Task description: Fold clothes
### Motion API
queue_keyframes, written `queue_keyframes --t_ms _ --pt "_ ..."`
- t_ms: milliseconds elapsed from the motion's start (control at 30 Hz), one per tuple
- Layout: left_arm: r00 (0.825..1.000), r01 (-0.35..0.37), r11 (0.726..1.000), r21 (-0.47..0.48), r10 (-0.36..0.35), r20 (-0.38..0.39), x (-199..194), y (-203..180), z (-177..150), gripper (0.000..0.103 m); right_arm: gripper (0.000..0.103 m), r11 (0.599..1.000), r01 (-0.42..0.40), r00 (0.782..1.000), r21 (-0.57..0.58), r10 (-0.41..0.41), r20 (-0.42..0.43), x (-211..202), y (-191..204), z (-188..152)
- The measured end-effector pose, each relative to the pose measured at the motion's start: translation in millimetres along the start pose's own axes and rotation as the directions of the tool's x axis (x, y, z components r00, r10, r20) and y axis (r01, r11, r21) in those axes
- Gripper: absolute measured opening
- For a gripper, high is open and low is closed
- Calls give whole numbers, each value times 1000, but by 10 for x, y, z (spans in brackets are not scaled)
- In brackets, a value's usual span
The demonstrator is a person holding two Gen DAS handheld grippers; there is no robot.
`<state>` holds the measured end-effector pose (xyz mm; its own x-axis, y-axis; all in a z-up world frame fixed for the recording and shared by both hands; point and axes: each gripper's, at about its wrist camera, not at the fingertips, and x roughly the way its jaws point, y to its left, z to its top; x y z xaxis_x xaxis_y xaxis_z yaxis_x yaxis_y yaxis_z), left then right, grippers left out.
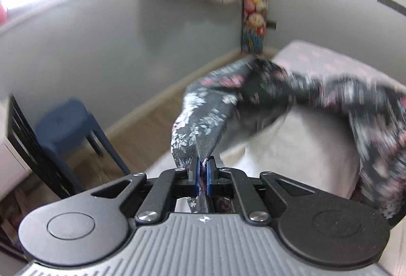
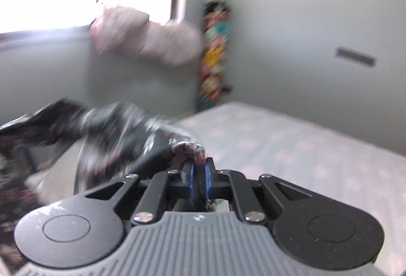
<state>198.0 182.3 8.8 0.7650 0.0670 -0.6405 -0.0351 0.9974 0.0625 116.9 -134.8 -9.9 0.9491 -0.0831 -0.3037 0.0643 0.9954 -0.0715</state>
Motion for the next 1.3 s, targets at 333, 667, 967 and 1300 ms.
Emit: queue_keyframes --t_ms 333,667,967,1300 --pt "993 37 997 75 -46 112 -1025 2 56 3 5 971 228 963 68 -235 134 -902 -1051 299" --pt "967 255 944 209 -248 -63 -1160 -491 -328 3 5 902 427 904 57 -428 4 -1956 -1881 -170" --pt "906 338 899 279 -230 -357 -684 -786 -1130 5 7 904 425 841 40 -379 -386 -2208 -2294 -1098" --pt "901 400 837 373 -284 -328 -751 -1078 -1041 50 51 973 224 841 53 -166 -514 -2381 -2315 -1299"
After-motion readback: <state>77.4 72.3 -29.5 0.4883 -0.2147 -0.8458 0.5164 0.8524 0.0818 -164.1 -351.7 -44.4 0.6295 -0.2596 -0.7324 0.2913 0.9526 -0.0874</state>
